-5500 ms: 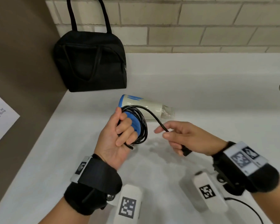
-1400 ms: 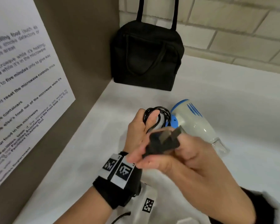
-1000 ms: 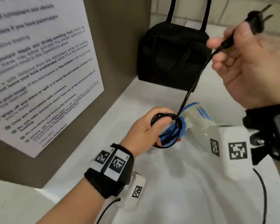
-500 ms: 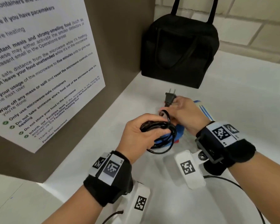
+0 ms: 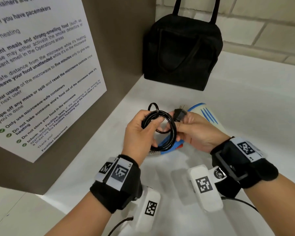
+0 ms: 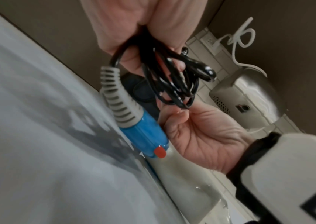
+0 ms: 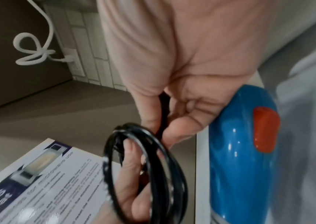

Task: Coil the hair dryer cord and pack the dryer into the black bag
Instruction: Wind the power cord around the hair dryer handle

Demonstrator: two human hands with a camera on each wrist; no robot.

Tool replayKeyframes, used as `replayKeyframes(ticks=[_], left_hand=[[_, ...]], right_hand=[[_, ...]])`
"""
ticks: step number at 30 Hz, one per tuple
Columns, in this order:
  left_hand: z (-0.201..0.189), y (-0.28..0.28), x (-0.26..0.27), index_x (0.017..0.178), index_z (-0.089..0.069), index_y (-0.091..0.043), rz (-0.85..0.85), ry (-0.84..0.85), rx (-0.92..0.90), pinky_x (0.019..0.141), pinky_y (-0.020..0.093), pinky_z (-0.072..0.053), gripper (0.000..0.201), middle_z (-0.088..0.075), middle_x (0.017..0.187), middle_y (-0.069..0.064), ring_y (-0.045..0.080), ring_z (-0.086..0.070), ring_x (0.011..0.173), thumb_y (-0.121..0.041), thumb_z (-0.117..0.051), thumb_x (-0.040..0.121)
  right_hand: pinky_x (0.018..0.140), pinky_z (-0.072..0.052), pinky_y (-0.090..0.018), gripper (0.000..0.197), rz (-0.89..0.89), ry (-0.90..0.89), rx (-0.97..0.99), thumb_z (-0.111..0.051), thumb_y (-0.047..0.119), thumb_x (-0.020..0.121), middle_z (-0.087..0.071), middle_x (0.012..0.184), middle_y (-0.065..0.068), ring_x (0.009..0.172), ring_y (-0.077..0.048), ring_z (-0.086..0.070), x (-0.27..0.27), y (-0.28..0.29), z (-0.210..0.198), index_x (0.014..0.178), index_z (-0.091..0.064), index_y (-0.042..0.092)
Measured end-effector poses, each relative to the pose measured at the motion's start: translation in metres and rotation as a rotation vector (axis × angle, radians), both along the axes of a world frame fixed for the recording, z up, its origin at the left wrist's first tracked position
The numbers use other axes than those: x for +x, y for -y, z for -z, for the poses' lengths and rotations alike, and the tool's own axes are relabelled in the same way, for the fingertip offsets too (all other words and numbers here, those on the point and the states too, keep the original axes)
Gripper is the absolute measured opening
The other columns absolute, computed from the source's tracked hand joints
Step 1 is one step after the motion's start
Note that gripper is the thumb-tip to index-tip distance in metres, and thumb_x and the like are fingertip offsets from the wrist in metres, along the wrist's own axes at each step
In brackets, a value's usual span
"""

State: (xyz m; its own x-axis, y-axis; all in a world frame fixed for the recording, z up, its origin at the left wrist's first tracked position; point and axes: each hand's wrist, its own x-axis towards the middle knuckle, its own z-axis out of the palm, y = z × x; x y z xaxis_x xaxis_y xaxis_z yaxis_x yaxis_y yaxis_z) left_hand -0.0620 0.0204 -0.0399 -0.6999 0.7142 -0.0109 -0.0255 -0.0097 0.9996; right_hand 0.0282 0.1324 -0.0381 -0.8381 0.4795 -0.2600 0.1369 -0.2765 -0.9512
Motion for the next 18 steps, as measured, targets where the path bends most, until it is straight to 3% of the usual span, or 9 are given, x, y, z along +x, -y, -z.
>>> replayKeyframes(ticks=[3,5,7,9,11,12,14,16,18], left_hand=[[-0.001,0.000,-0.001,0.072,-0.055,-0.021,-0.007,0.045,-0.014,0.040,0.018,-0.047,0.014,-0.055,0.046,-0.005,0.006,-0.047,0.032,-0.015,-0.057,0.084],[-0.003,0.000,-0.002,0.073,-0.054,-0.020,-0.018,0.089,0.009,0.040,0.016,-0.046,0.014,-0.056,0.046,-0.004,0.005,-0.049,0.033,-0.014,-0.056,0.085],[-0.005,0.001,-0.003,0.074,-0.053,-0.019,-0.031,0.109,0.025,0.038,0.015,-0.044,0.013,-0.055,0.054,0.002,0.004,-0.051,0.034,-0.014,-0.055,0.086],[-0.005,0.001,-0.003,0.074,-0.052,-0.020,-0.048,0.108,0.032,0.038,0.014,-0.044,0.013,-0.054,0.057,0.003,0.004,-0.053,0.035,-0.015,-0.055,0.086],[-0.004,0.001,-0.004,0.074,-0.051,-0.020,-0.062,0.088,0.033,0.039,0.014,-0.043,0.014,-0.054,0.058,0.004,0.004,-0.054,0.036,-0.015,-0.055,0.086],[-0.003,0.001,-0.003,0.073,-0.051,-0.020,-0.062,0.079,0.032,0.039,0.013,-0.043,0.014,-0.054,0.058,0.005,0.003,-0.054,0.037,-0.015,-0.055,0.086],[-0.003,0.002,0.000,0.073,-0.051,-0.020,-0.044,0.065,0.025,0.041,0.013,-0.044,0.015,-0.055,0.057,0.003,0.004,-0.054,0.038,-0.015,-0.055,0.086],[-0.002,0.003,0.004,0.074,-0.052,-0.022,-0.011,0.058,0.021,0.044,0.015,-0.048,0.013,-0.058,0.054,-0.002,0.006,-0.056,0.040,-0.016,-0.057,0.084],[-0.001,0.005,0.006,0.075,-0.055,-0.024,0.022,0.069,0.009,0.046,0.017,-0.051,0.012,-0.061,0.048,-0.006,0.007,-0.056,0.039,-0.017,-0.059,0.083]], right_hand=[[0.048,-0.051,-0.021,0.037,0.135,-0.003,0.023,-0.054,0.007,0.085,-0.067,0.058,0.000,0.047,-0.012,-0.059,-0.003,0.009,0.001,0.117,-0.037,0.012],[0.062,-0.058,-0.032,0.039,0.197,0.013,0.094,-0.051,0.015,0.088,-0.070,0.074,-0.004,0.065,-0.023,-0.067,-0.005,0.018,0.000,0.122,-0.031,0.017],[0.073,-0.057,-0.042,0.041,0.263,0.038,0.185,-0.047,0.027,0.089,-0.066,0.090,-0.006,0.076,-0.029,-0.069,-0.004,0.028,-0.003,0.125,-0.028,0.022],[0.075,-0.057,-0.039,0.047,0.327,-0.001,0.207,-0.050,0.036,0.084,-0.061,0.096,-0.003,0.079,-0.024,-0.069,0.000,0.036,-0.008,0.125,-0.028,0.026],[0.078,-0.055,-0.032,0.066,0.325,0.045,0.364,-0.061,0.043,0.072,-0.056,0.099,0.003,0.083,-0.017,-0.066,0.005,0.043,-0.011,0.127,-0.027,0.031],[0.079,-0.053,-0.030,0.073,0.307,0.097,0.477,-0.067,0.042,0.067,-0.053,0.102,0.004,0.087,-0.015,-0.063,0.006,0.045,-0.009,0.127,-0.029,0.031],[0.081,-0.052,-0.033,0.067,0.297,0.144,0.603,-0.070,0.029,0.069,-0.049,0.104,0.004,0.090,-0.016,-0.059,0.006,0.044,-0.005,0.125,-0.035,0.027],[0.082,-0.053,-0.038,0.054,0.276,0.150,0.585,-0.064,0.012,0.076,-0.053,0.101,0.000,0.088,-0.019,-0.060,0.007,0.038,-0.002,0.124,-0.040,0.021],[0.077,-0.054,-0.029,0.051,0.180,0.134,0.461,-0.058,0.001,0.079,-0.059,0.101,-0.008,0.087,-0.015,-0.061,0.012,0.031,-0.005,0.125,-0.042,0.017]])
